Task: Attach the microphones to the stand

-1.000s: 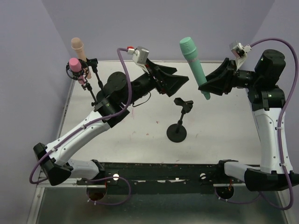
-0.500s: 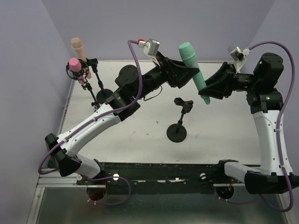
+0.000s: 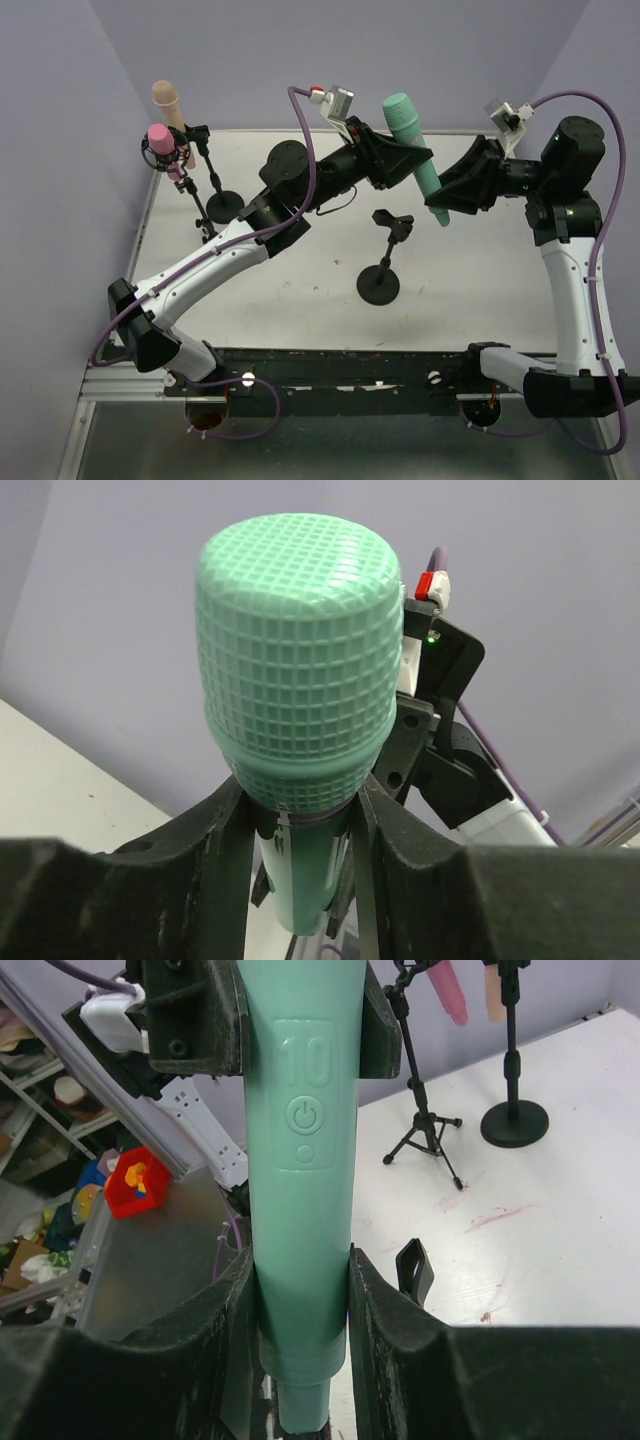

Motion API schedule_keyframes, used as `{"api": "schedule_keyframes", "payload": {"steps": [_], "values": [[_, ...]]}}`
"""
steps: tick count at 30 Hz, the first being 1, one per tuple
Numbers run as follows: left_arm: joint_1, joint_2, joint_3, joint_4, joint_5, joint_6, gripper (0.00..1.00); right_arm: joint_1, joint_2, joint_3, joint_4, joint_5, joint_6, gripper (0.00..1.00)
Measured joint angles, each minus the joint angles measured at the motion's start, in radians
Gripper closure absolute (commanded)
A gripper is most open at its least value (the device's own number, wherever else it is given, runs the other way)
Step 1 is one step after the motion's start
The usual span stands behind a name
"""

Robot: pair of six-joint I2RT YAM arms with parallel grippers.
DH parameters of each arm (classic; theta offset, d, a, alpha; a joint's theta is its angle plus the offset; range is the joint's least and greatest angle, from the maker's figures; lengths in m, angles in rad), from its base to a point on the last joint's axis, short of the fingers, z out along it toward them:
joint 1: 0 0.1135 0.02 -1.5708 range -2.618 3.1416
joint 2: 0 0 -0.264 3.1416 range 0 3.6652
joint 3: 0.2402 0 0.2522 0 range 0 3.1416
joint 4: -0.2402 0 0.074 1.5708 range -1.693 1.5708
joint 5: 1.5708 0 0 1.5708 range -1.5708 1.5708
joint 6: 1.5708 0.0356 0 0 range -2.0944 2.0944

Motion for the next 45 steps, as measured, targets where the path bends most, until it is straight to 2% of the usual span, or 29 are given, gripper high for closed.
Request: {"api": "schedule_keyframes", "payload": {"steps": [3, 4, 6, 8, 12, 15, 20, 26, 31, 38, 45], "values": [[0.0, 0.008, 0.0, 0.006, 0.011, -0.009, 0.94, 0.0, -0.001, -0.011, 0.005, -0.003, 0.008, 0.85], [0.0, 0.008, 0.0, 0.005, 0.012, -0.009, 1.0, 0.0, -0.002, -0.015, 0.009, -0.004, 0.011, 0.73], [0.0, 0.008, 0.0, 0.002, 0.015, -0.005, 1.0, 0.0, -0.005, -0.024, 0.018, -0.005, 0.012, 0.33], [0.0, 0.008, 0.0, -0.002, 0.019, 0.005, 1.0, 0.0, -0.008, -0.032, 0.021, -0.006, 0.016, 0.01], [0.006, -0.024, -0.039, 0.004, 0.023, 0.032, 1.0, 0.0, -0.012, -0.03, -0.039, 0.011, -0.075, 0.0], [0.025, -0.098, -0.114, -0.002, 0.037, 0.056, 1.0, 0.0, 0.003, 0.043, -0.206, 0.086, -0.254, 0.0], [0.095, -0.31, -0.23, -0.047, 0.083, 0.138, 1.0, 0.0, 0.023, 0.126, -0.416, 0.212, -0.547, 0.0], [0.119, -0.568, -0.296, -0.229, 0.131, 0.342, 1.0, 0.0, 0.04, 0.056, -0.637, 0.225, -0.903, 0.0], [0.121, -0.766, -0.465, -0.341, 0.133, 0.457, 1.0, 0.016, 0.059, -0.021, -0.747, 0.228, -1.132, 0.0], [0.121, -0.907, -0.696, -0.409, 0.125, 0.473, 1.0, 0.051, 0.073, -0.084, -0.737, 0.227, -1.217, 0.0], [0.121, -0.979, -0.814, -0.402, 0.106, 0.434, 1.0, 0.125, 0.1, -0.111, -0.639, 0.229, -1.139, 0.0]]}}
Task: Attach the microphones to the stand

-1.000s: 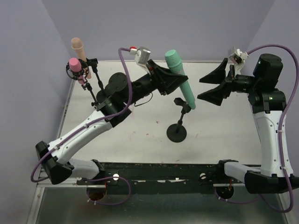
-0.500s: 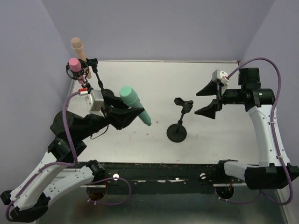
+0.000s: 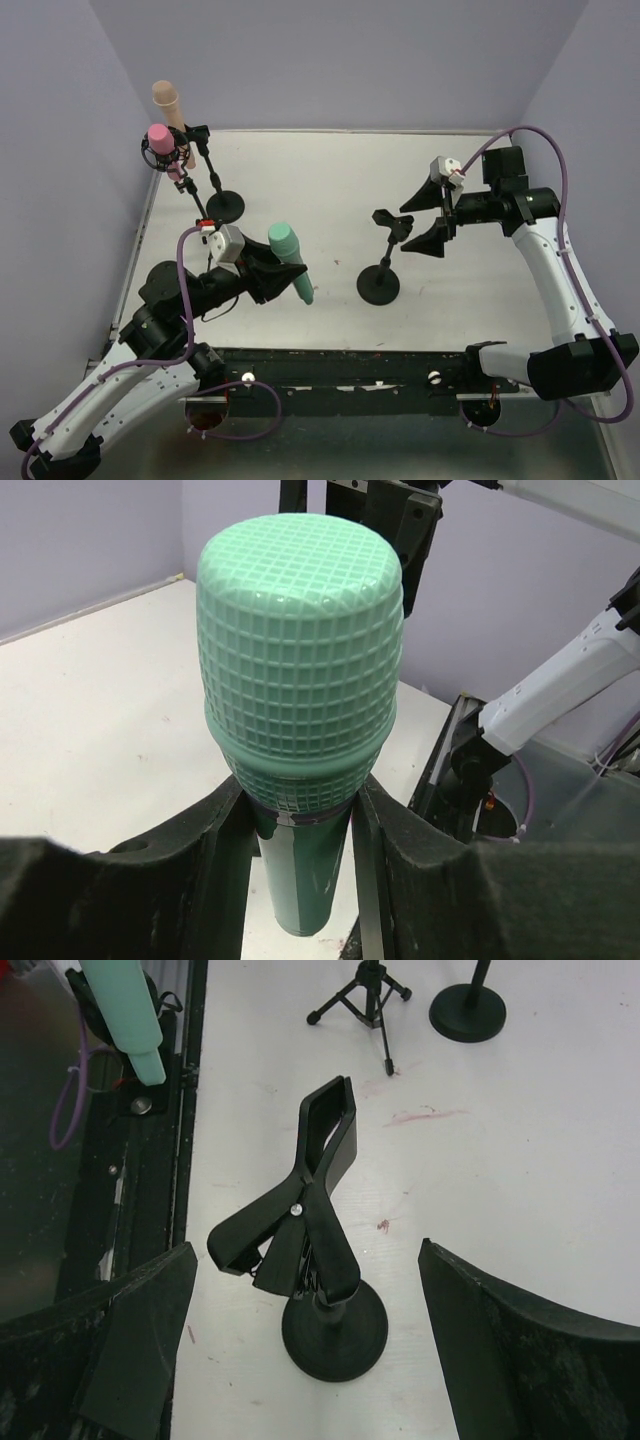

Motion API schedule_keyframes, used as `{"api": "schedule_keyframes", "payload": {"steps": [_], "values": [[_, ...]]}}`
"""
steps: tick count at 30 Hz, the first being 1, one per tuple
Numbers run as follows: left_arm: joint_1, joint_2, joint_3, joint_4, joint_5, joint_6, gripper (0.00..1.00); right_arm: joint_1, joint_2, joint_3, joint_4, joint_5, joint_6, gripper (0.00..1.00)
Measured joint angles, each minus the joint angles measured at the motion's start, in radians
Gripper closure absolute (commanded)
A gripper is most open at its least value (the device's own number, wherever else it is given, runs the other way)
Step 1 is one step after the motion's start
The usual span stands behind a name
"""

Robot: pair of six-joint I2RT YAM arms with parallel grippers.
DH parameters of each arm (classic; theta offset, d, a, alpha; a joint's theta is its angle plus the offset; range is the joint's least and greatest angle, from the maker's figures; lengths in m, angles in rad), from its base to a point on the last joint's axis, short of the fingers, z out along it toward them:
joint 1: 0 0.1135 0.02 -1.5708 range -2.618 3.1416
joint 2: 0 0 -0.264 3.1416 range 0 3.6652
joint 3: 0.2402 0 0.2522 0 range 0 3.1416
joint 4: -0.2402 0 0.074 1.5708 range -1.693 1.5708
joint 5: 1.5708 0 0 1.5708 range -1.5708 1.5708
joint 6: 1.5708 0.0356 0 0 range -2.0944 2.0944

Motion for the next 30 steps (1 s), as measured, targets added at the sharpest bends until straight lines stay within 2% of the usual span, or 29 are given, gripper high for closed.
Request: {"api": "schedule_keyframes", "payload": {"steps": [4, 8, 13, 18, 21, 24, 28, 30], "values": [[0.0, -0.002, -0.006, 0.016, -0.006, -0.011, 1.0, 0.027, 0.01, 0.0, 0.037, -0.001, 0.04, 0.0], [0.0, -0.002, -0.007, 0.028, -0.008, -0.017, 1.0, 0.048, 0.011, -0.002, 0.064, 0.0, 0.067, 0.09], [0.0, -0.001, -0.007, 0.04, -0.015, -0.02, 1.0, 0.074, 0.01, -0.026, 0.104, 0.013, 0.107, 0.32], [0.0, 0.016, -0.007, 0.047, -0.016, -0.022, 1.0, 0.081, 0.009, -0.029, 0.123, 0.023, 0.124, 0.67], [0.0, 0.038, -0.004, 0.045, -0.016, -0.018, 1.0, 0.082, 0.008, -0.03, 0.131, 0.029, 0.121, 0.77], [0.0, 0.09, 0.035, 0.031, -0.015, 0.014, 1.0, 0.082, 0.002, -0.033, 0.13, 0.033, 0.106, 0.83], [0.0, 0.2, 0.158, -0.01, -0.014, 0.092, 1.0, 0.082, -0.005, -0.037, 0.124, 0.033, 0.09, 0.83], [0.0, 0.258, 0.233, -0.019, -0.014, 0.134, 1.0, 0.082, -0.009, -0.039, 0.113, 0.034, 0.079, 0.61]]}}
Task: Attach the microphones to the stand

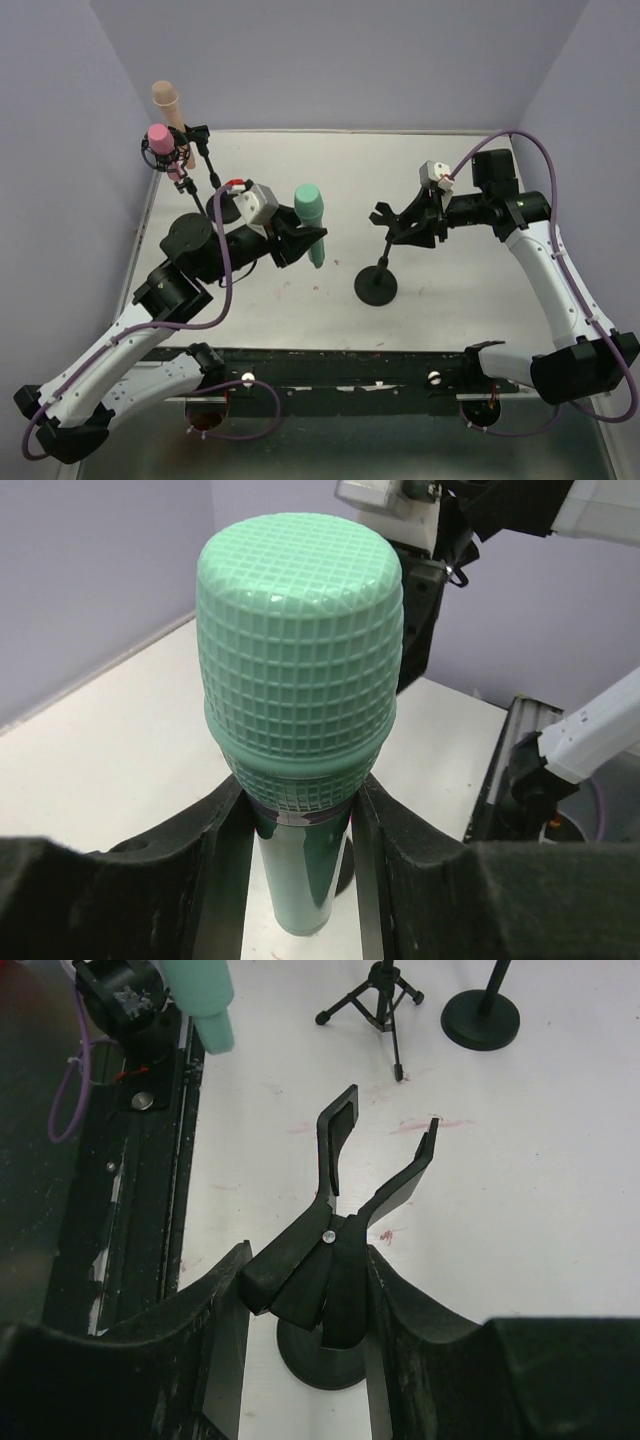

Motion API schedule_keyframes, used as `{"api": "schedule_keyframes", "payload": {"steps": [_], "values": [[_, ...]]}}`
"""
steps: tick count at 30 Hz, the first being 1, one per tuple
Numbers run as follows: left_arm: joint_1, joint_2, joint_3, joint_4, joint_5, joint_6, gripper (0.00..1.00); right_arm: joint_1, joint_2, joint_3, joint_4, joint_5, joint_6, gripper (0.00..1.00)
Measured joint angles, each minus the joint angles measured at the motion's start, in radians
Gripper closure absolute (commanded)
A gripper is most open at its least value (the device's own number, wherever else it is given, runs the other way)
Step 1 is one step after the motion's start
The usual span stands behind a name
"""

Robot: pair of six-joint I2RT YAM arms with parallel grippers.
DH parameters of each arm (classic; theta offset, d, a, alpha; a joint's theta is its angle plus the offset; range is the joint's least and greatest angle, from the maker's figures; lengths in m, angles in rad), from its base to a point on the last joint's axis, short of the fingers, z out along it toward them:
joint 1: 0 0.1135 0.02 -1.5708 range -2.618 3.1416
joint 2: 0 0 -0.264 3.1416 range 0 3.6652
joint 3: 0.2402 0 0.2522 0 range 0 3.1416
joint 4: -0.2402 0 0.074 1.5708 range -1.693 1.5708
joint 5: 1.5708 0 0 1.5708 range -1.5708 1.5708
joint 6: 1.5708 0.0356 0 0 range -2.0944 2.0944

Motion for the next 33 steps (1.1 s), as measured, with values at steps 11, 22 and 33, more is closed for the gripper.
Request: {"api": "schedule_keyframes", "payload": {"steps": [11, 22, 33], "values": [[0.001, 0.267, 0.217, -0.007, 0.032, 0.117, 1.0, 0.0, -0.036, -0.007, -0.01, 0.011, 0.016, 0.17], [0.001, 0.279, 0.222, 0.009, 0.042, 0.123, 1.0, 0.0, -0.047, -0.026, 0.017, 0.041, 0.07, 0.71], [0.001, 0.372, 0.296, 0.024, 0.08, 0.148, 1.0, 0.0, -0.047, -0.02, -0.024, 0.032, 0.011, 0.85]]}}
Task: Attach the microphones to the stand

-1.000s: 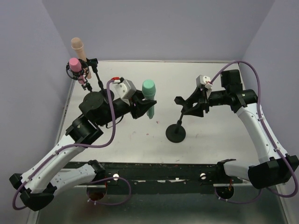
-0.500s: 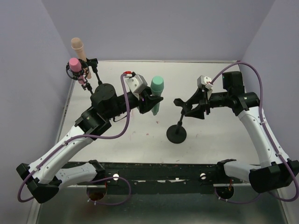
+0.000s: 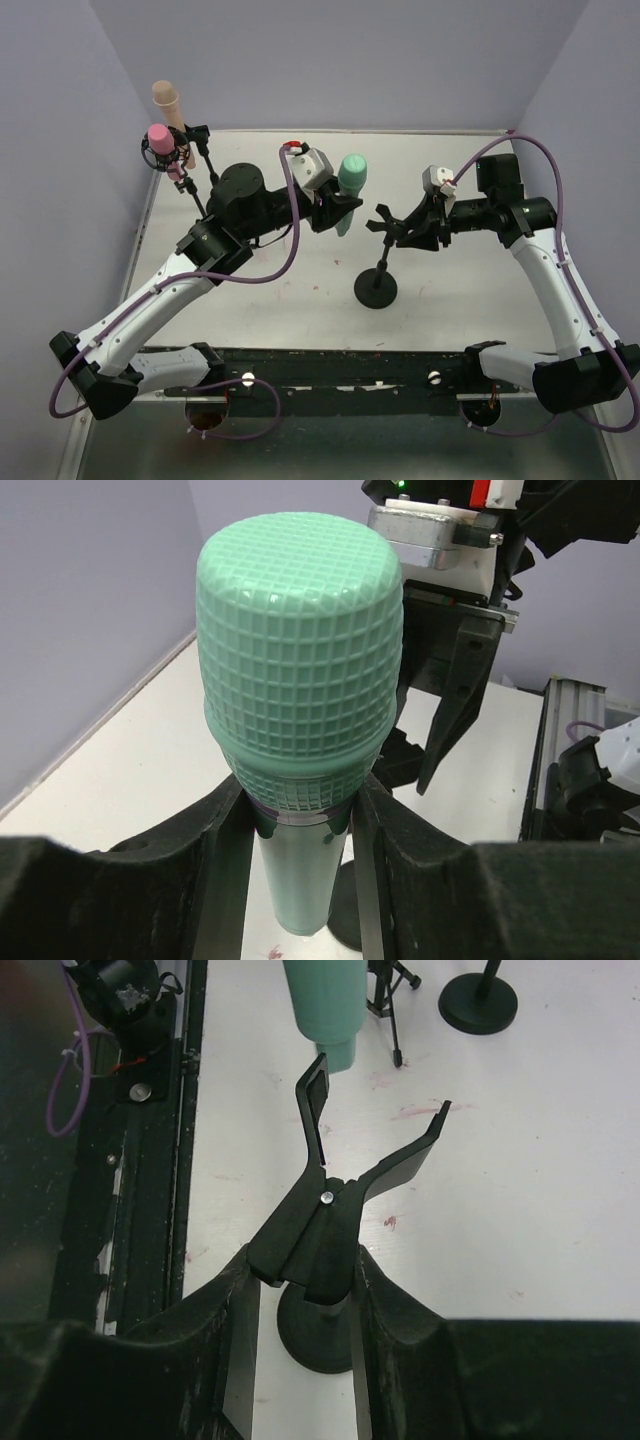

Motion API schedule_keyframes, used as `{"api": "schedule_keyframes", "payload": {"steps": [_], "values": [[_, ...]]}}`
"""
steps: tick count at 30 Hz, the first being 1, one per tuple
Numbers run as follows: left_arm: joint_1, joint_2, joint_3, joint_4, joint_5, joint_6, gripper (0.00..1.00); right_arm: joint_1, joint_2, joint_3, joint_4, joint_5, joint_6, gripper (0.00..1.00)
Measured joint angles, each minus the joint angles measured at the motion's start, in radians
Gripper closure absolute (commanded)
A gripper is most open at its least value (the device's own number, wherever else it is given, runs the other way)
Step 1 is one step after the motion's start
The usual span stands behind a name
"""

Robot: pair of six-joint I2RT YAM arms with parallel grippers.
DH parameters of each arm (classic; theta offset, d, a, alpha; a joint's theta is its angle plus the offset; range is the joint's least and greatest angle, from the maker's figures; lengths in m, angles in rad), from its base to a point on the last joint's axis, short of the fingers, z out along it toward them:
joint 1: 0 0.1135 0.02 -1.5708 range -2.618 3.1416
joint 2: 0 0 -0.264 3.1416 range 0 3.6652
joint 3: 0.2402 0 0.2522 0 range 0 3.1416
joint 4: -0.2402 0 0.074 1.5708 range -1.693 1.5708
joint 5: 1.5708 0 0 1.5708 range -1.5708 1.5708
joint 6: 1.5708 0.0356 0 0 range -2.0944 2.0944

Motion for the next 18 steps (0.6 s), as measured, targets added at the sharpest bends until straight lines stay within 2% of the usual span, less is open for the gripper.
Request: {"api": "schedule_keyframes", "payload": {"steps": [7, 18], "values": [[-0.002, 0.094, 0.064, 0.0, 0.029, 0.056, 1.0, 0.0, 0.0, 0.005, -0.024, 0.0, -0.029, 0.86], [-0.049, 0.22, 0.111, 0.026, 0.08, 0.049, 1.0, 0.0, 0.0, 0.005, -0.037, -0.006, -0.047, 0.87]]}}
